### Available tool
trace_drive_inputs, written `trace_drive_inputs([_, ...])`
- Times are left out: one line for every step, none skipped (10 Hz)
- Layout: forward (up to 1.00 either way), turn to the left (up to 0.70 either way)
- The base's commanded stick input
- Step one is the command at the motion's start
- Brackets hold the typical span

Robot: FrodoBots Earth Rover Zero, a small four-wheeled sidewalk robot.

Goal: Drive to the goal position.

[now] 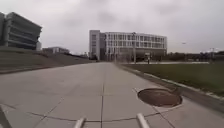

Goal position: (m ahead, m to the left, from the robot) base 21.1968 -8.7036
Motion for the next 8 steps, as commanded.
trace_drive_inputs([0.70, 0.00])
trace_drive_inputs([0.70, 0.00])
trace_drive_inputs([0.70, 0.00])
trace_drive_inputs([0.70, 0.00])
trace_drive_inputs([0.70, 0.00])
trace_drive_inputs([0.70, 0.00])
trace_drive_inputs([0.70, 0.00])
trace_drive_inputs([0.70, 0.00])
